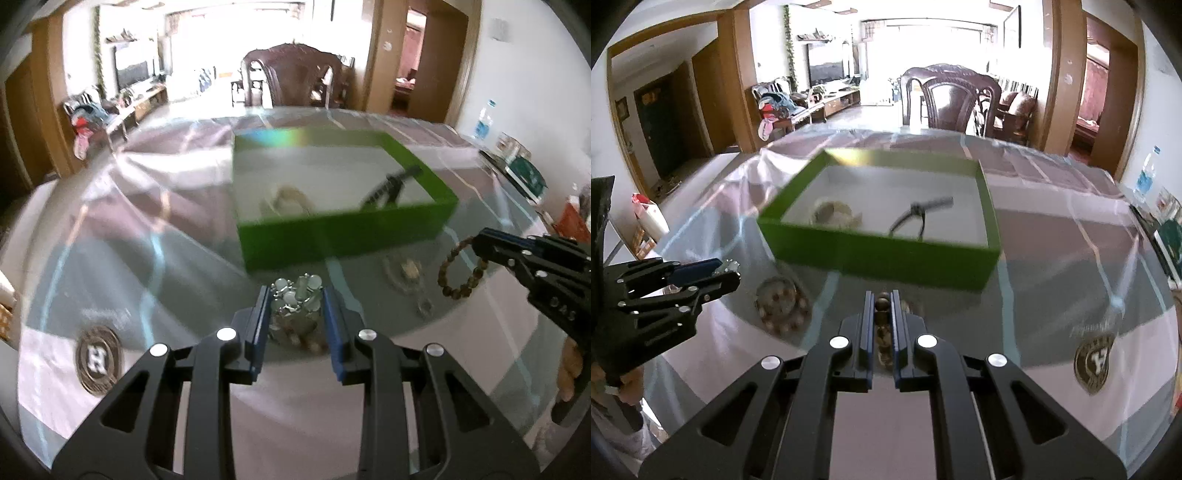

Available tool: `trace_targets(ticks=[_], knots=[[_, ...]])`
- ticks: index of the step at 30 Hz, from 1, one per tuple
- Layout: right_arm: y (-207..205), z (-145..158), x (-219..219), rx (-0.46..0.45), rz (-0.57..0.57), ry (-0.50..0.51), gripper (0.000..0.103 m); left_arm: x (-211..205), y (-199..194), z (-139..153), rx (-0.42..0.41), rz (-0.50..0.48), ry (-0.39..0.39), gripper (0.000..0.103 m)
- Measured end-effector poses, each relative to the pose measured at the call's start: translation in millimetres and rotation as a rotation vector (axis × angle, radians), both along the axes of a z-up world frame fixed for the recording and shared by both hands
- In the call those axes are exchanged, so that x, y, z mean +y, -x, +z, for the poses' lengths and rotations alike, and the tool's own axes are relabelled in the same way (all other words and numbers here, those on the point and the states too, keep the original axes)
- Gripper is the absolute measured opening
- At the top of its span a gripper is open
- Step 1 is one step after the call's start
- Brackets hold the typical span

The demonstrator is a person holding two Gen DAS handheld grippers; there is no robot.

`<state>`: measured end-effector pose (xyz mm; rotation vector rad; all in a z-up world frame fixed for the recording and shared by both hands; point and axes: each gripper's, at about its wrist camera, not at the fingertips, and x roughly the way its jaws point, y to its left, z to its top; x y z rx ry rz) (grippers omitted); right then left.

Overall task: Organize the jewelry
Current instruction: 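Carry both held pieces into the green box and open both tools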

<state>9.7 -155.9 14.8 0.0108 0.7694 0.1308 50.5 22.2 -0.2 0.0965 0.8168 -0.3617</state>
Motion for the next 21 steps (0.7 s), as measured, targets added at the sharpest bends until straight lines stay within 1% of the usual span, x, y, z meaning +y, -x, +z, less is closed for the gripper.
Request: trace_targets(ticks=[5, 7, 9, 12, 15, 18, 21], knots=[[-37.8, 31.1, -2.9, -0.046, 0.020, -0.063, 0.008, -2.2, -36.5, 31.5, -0.060, 0.020, 0.021, 0.028], [-59.7, 39.3, -5.2, -0.056, 0.007, -0.088, 0.008, -5.6, -57.9, 39.1, -0.071, 0.034, 0.018, 0.028], [-81.8, 41.4, -5.9, -0.060, -0.013, -0.090, 0.008, -12.7, -78.2, 40.6, -0.074, 0.051, 0.002, 0.028], [-117.4, 26.2, -7.8, 0.003, -0.034, -0.120, 0.008, -23.4, -103.0, 33.0, -0.061, 0.056, -0.033, 0.028], [-138.3, 5.2, -7.4, 0.061, -0.059, -0.118, 0.008, -32.2, -123.5, 18.3, -0.024, 0.060, -0.054, 0.028], [-145.1, -9.7, -4.2, 0.082, -0.062, -0.114, 0.008, -36.3, -138.5, 2.8, 0.022, 0.061, -0.044, 0.028], [-144.4, -18.2, 0.8, 0.097, -0.055, -0.100, 0.008, -37.5, -142.3, -8.2, 0.041, 0.062, -0.044, 0.029]])
